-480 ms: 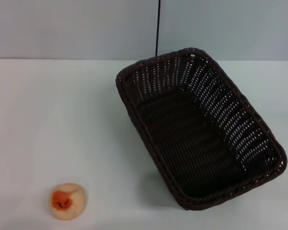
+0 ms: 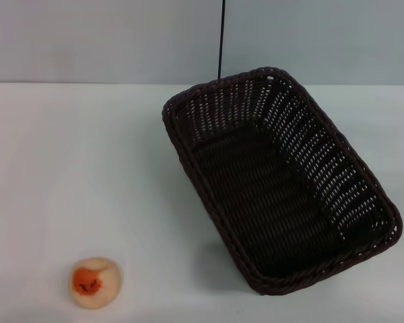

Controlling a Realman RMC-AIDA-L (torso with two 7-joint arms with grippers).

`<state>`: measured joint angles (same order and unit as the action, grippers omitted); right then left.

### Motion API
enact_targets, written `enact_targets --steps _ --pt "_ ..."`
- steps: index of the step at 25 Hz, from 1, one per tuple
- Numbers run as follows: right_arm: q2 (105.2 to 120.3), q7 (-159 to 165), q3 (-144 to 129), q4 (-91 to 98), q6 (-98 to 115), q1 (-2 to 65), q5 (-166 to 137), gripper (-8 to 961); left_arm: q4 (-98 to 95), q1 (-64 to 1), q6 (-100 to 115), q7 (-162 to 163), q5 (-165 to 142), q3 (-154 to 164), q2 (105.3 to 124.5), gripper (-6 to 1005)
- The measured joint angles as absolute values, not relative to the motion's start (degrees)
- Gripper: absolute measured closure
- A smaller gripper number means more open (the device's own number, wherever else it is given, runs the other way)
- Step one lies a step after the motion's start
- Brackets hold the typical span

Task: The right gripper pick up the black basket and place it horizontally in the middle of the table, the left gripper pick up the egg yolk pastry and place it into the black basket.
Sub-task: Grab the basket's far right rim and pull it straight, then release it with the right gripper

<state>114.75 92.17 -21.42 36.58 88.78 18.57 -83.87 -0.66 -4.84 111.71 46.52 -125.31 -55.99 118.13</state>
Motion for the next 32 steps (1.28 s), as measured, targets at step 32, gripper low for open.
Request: enact_targets --steps 32 --pt "113.97 133.5 -48.1 55.1 100.7 45.9 -149.0 246 -0.8 -4.3 110.8 46.6 -125.8 -55.6 118.48 198"
